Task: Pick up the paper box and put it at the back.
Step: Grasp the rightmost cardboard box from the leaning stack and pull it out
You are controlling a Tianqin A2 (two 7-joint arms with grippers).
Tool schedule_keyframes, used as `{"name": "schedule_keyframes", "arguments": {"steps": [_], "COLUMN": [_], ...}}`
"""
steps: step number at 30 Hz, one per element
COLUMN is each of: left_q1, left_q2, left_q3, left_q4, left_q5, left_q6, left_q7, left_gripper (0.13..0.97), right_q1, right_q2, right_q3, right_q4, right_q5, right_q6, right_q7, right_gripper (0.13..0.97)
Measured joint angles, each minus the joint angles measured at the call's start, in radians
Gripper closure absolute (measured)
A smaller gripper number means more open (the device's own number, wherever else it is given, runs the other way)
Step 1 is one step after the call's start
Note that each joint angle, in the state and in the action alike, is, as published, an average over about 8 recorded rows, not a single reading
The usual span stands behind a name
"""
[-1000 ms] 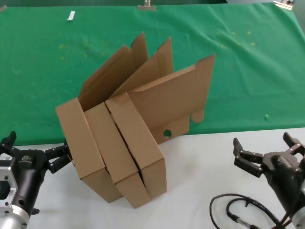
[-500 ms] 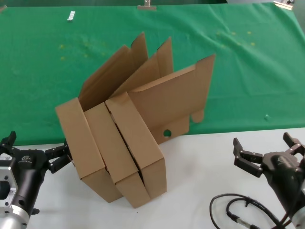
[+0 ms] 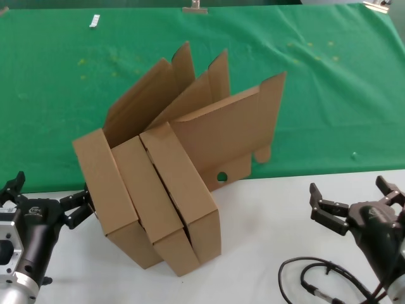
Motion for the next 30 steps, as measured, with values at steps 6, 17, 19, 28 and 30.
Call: {"name": "schedule_keyframes", "arguments": {"steps": [6, 17, 19, 28, 30], "left_q1": [0.000, 0.000, 0.000, 0.000, 0.000], "left_q2": [0.000, 0.000, 0.000, 0.000, 0.000], "left_q3": [0.000, 0.000, 0.000, 0.000, 0.000], "left_q4": [0.000, 0.000, 0.000, 0.000, 0.000], "left_q5": [0.000, 0.000, 0.000, 0.000, 0.000], "left_q6": [0.000, 0.000, 0.000, 0.000, 0.000], "left_q7": [0.000, 0.000, 0.000, 0.000, 0.000], "left_gripper": [0.250, 0.407, 0.407, 0.621, 0.665], "right_q1": [0.000, 0.000, 0.000, 0.000, 0.000], "right_q2": [0.000, 0.000, 0.000, 0.000, 0.000], "right_q3": [0.000, 0.000, 0.000, 0.000, 0.000], "right_q4": [0.000, 0.000, 0.000, 0.000, 0.000], "right_q5": [0.000, 0.000, 0.000, 0.000, 0.000], "right_q6": [0.000, 0.000, 0.000, 0.000, 0.000], "right_q7": [0.000, 0.000, 0.000, 0.000, 0.000], "right_gripper": [0.129, 0.129, 0.129, 0.129, 0.129]}}
